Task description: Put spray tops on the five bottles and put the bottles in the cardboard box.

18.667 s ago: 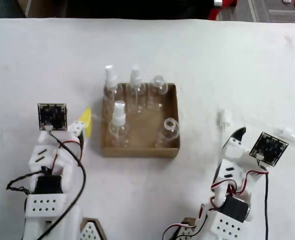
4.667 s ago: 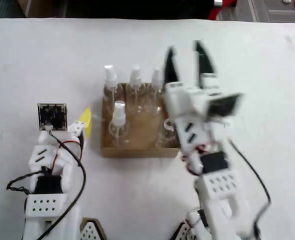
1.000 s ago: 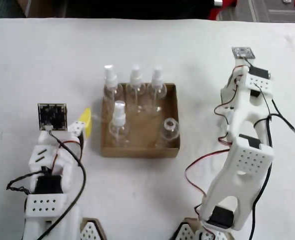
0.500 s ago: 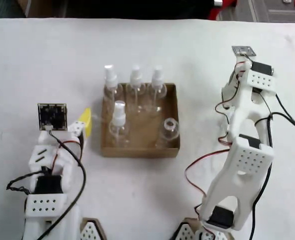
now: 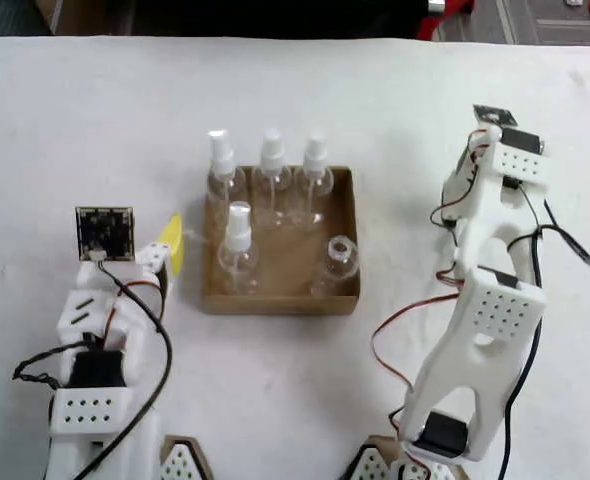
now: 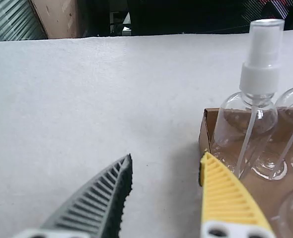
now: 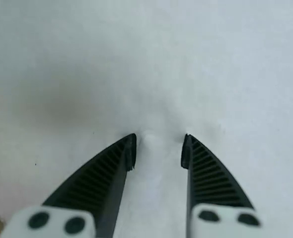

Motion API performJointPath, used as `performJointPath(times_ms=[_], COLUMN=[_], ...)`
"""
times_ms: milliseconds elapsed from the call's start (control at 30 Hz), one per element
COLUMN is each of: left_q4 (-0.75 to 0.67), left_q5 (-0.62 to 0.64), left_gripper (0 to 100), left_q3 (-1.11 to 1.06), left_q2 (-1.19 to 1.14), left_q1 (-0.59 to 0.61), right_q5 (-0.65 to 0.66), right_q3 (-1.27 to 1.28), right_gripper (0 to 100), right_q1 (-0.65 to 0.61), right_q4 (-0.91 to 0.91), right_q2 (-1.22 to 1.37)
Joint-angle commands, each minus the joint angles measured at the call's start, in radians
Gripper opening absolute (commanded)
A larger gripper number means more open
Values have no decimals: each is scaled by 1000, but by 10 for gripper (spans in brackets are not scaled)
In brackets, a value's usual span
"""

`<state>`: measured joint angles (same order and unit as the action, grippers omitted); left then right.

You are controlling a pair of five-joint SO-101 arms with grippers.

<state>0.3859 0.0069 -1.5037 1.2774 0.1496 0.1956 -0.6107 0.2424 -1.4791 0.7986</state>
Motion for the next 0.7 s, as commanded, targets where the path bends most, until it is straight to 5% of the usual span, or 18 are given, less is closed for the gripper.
performJointPath(times_ms=[0,367,667], left_q4=[-28,-28,-28], left_q5=[-11,-11,-11], left_gripper=[207,207,207], left_q3=[15,15,15], left_q2=[19,19,19], left_q1=[1,-1,-1], right_q5=[-28,-28,-28], right_q3=[-43,-41,-190], right_gripper=[131,29,16], right_q1=[8,12,8], right_q4=[50,67,-156], right_q2=[12,31,-113])
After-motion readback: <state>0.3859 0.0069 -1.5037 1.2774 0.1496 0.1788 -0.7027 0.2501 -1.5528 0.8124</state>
